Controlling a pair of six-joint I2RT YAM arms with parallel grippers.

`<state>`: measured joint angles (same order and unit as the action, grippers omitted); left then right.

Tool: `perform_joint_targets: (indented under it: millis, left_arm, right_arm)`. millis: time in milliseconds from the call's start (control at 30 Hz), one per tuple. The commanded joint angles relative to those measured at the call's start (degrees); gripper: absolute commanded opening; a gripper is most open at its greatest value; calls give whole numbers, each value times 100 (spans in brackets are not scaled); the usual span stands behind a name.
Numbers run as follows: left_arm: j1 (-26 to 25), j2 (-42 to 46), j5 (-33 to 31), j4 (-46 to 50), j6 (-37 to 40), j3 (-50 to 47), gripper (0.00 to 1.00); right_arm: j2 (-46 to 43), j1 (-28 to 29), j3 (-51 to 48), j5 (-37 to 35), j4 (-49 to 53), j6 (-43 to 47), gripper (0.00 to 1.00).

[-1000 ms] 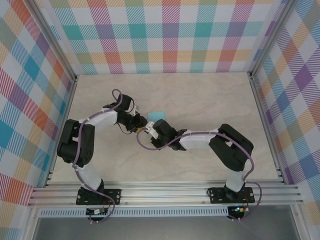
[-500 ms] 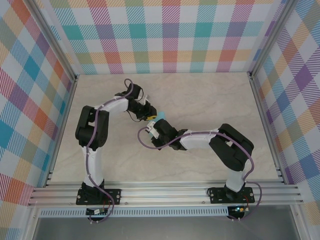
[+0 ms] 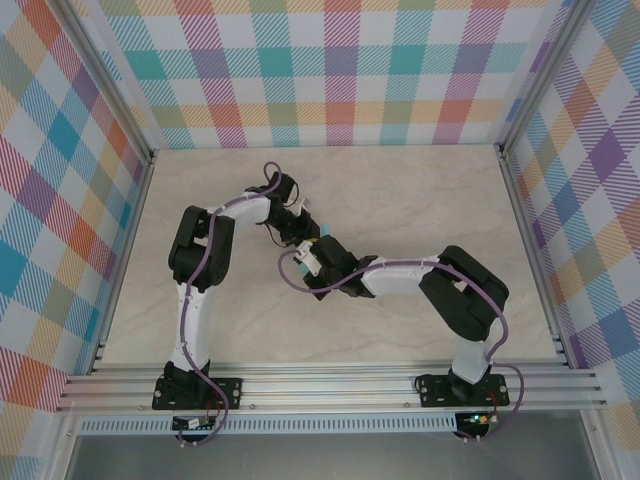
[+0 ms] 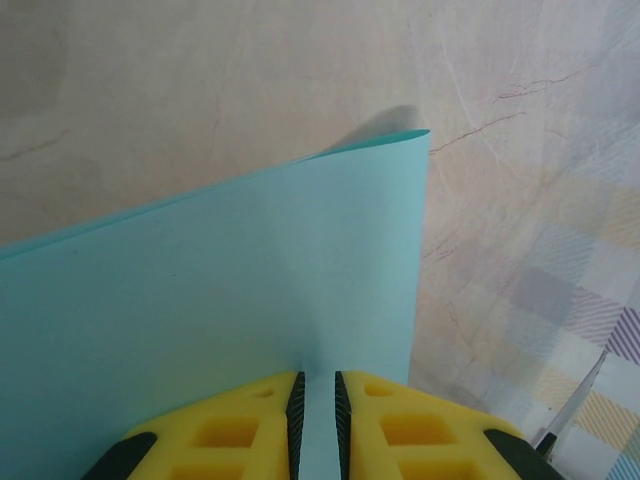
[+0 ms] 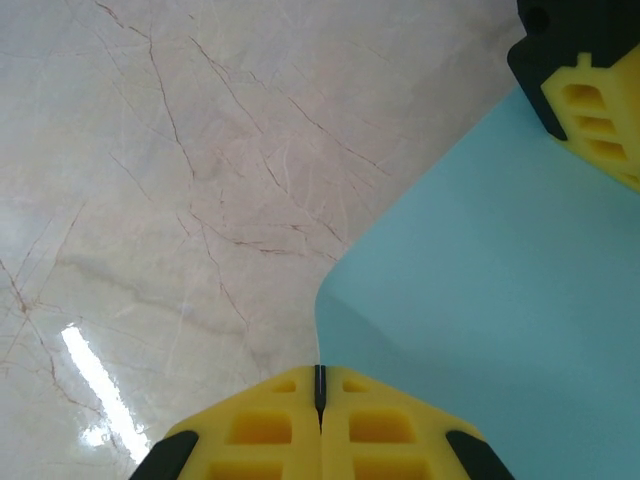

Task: Fold a paper plane with a square sheet of paper (fold left side to right side)
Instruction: Third fold the triangle at the center of the table.

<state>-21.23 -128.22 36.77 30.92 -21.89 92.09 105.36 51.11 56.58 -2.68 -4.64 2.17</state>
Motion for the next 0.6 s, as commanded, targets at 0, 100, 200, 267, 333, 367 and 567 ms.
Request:
perform_joint_targets:
  millis: [0, 100, 200, 267, 333, 367, 567]
  left_arm:
    - [-100, -289, -350, 413, 216, 33, 18]
    - [-125, -356, -433, 480, 265, 28, 18]
    - [-151, -417, -510, 536, 315, 29, 17]
    - [-153, -449, -547, 564, 336, 17, 17]
    - [-161, -474, -582, 581, 356, 19, 16]
    - [-170, -484, -586, 583, 356, 15, 16]
    - [-188, -541, -610, 591, 373, 28, 16]
  right_arm:
    - [-147, -114, 243, 446, 271, -170, 0]
    - [-152, -207, 257, 538, 338, -273, 0]
    - [-148, -328, 287, 734, 409, -399, 0]
    - [-115, -410, 323, 755, 484, -463, 0]
    - [-99, -501, 353, 808, 548, -544, 0]
    - [-87, -567, 348, 834, 558, -616, 0]
    - [-10, -896, 371, 1181, 530, -955, 0]
